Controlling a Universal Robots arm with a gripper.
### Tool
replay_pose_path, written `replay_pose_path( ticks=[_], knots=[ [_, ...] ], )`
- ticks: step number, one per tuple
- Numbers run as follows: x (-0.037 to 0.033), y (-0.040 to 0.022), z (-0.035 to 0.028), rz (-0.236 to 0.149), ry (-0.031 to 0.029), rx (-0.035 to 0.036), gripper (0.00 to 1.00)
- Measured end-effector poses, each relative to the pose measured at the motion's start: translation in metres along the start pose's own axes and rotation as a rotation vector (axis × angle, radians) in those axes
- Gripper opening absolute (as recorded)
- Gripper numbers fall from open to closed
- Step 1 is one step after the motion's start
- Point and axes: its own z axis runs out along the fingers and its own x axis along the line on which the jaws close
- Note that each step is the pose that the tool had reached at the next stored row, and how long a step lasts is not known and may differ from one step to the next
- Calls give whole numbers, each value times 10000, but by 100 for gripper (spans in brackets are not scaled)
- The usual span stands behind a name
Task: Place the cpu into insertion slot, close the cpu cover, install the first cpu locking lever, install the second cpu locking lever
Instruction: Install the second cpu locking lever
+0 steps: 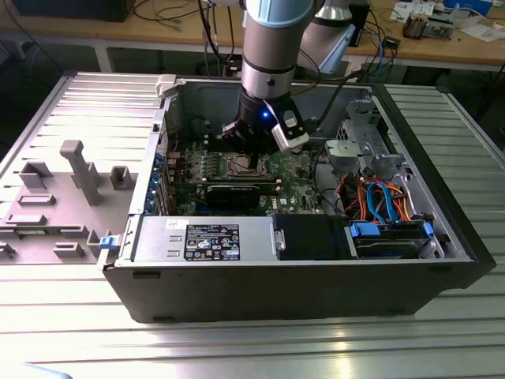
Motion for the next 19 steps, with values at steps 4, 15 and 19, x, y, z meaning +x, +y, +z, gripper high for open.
replay_pose_path(
  ticks=[4, 15, 19],
  knots=[
    [2, -18, 3, -228, 43, 4, 11],
    [159, -116, 26, -258, 63, -239, 11],
    [306, -145, 169, -471, 68, -487, 11]
  ],
)
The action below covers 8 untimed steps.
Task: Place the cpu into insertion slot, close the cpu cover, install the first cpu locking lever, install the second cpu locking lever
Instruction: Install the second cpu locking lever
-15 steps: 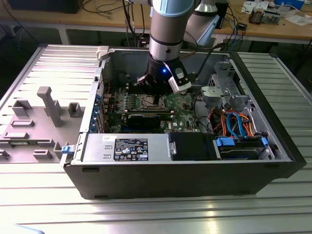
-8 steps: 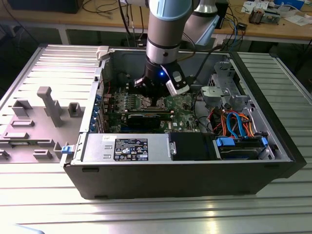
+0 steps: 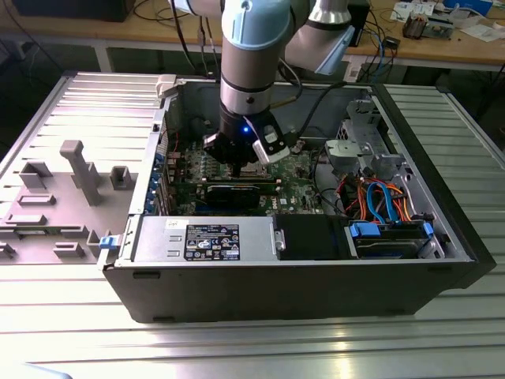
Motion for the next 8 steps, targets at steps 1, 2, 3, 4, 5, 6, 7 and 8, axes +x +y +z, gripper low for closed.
replay_pose_path(
  ticks=[1, 2, 3, 4, 5, 6, 7, 8],
  knots=[
    [0, -1, 0, 0, 0, 0, 11],
    [1, -5, -1, -1, 1, 0, 11],
    [0, -6, -1, -1, 0, -1, 11],
    [1, -11, -1, -2, -1, -9, 11],
    [2, -15, -2, -2, -2, -20, 11],
    [2, -19, -2, -2, -3, -32, 11],
    [2, -27, -3, -4, -4, -45, 11],
    [4, -40, -4, -4, -6, -67, 11]
  ],
)
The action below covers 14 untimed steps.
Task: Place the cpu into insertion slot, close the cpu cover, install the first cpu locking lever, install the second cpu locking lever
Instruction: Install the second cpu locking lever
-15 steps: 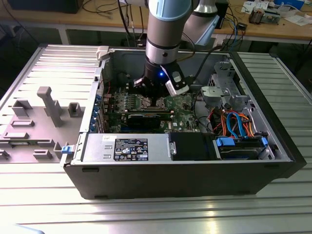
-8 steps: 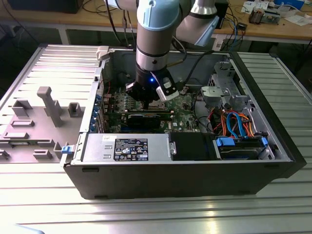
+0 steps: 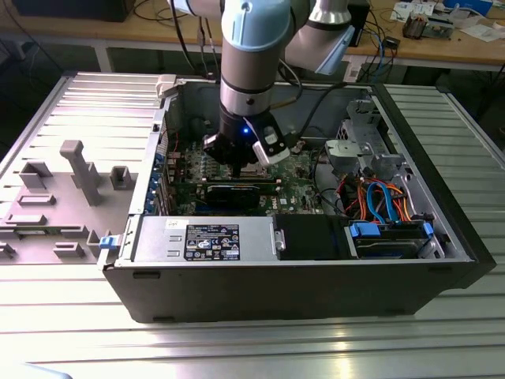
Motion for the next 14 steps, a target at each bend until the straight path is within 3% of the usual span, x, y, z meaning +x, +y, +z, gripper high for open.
replay_pose_path(
  ticks=[3, 5, 6, 8, 14],
  knots=[
    [3, -18, -3, -5, -9, -111, 11],
    [5, -21, -2, -12, -24, -274, 11],
    [8, -25, 0, -20, -39, -450, 11],
    [15, -59, 5, -23, -46, -519, 11],
    [42, -101, 8, -25, -49, -578, 11]
  ],
)
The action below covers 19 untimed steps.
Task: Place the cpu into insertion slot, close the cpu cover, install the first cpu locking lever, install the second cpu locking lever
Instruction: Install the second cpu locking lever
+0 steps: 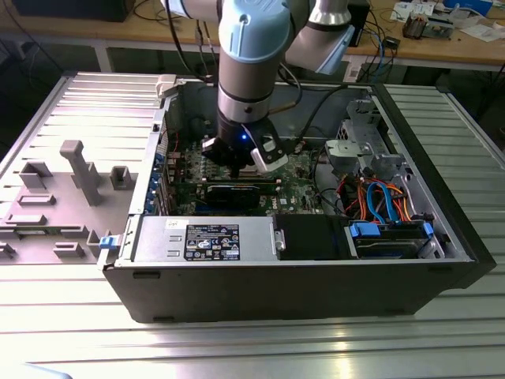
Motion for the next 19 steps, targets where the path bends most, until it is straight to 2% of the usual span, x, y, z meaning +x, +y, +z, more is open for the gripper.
replay_pose_path(
  ticks=[5, 9, 12, 14, 15, 19],
  knots=[
    [54, -7, 25, -4, -9, -98, 11],
    [110, -17, 71, -7, -16, -186, 11],
    [129, -20, 91, -13, -23, -276, 11],
    [133, -22, 104, -18, -35, -396, 11],
    [134, -22, 105, -18, -38, -426, 11],
    [133, -22, 105, -19, -38, -431, 11]
  ],
)
